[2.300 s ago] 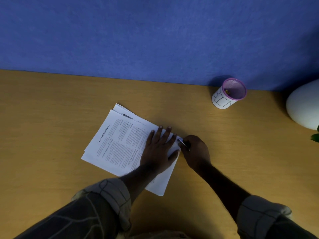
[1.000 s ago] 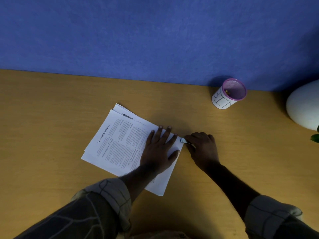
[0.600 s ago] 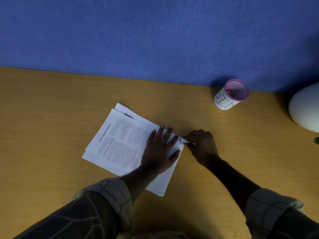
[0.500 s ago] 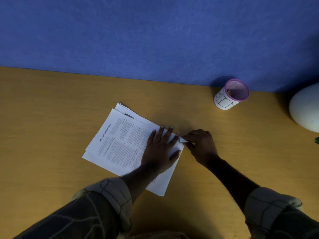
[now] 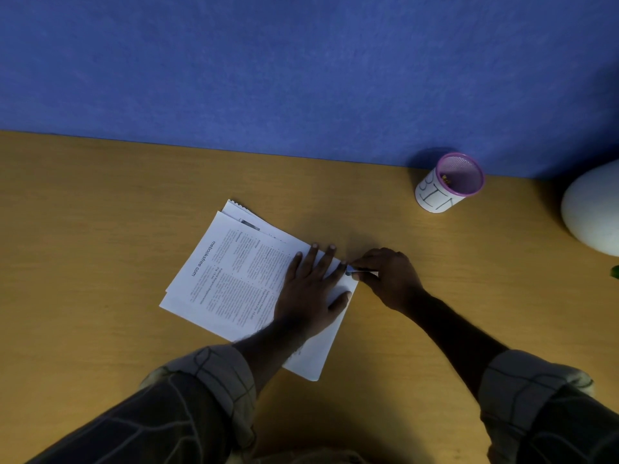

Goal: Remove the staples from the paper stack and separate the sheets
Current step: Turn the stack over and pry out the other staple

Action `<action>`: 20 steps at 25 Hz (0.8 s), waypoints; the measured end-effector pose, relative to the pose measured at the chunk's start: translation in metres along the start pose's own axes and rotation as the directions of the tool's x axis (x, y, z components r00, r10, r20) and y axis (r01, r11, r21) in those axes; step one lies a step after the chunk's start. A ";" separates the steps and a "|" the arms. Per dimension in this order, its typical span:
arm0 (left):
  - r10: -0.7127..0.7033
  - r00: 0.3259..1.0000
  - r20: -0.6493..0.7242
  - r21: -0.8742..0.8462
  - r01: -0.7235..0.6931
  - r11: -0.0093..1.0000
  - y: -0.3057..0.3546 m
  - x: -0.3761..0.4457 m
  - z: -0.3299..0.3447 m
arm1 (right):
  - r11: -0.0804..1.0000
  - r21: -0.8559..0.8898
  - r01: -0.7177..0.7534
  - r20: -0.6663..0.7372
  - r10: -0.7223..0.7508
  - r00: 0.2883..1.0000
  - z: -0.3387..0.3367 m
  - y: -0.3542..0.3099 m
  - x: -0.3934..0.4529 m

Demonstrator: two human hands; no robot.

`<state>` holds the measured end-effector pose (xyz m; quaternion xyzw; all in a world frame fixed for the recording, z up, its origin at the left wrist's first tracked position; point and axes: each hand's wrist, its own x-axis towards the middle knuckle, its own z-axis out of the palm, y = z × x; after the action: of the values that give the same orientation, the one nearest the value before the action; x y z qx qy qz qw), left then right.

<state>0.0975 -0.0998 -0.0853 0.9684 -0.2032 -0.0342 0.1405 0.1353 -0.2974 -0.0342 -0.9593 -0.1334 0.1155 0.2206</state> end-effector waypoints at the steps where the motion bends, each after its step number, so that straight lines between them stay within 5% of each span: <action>1: 0.001 1.000 -0.005 0.001 -0.001 1.000 0.000 0.000 0.000 | 1.000 0.006 0.001 0.008 -0.001 1.000 -0.001 0.000 0.000; 13: -0.014 1.000 0.007 0.004 0.014 1.000 0.001 0.001 -0.001 | 0.996 0.048 -0.080 -0.029 0.082 0.996 -0.011 0.002 -0.017; 20: -0.046 0.999 -0.015 -0.037 0.045 0.998 0.003 0.000 -0.001 | 0.976 -0.098 -0.197 -0.116 0.185 0.976 -0.005 -0.005 -0.028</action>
<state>0.0967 -0.1018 -0.0836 0.9703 -0.1792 -0.0333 0.1588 0.1097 -0.3035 -0.0231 -0.9831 -0.0347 0.0775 0.1624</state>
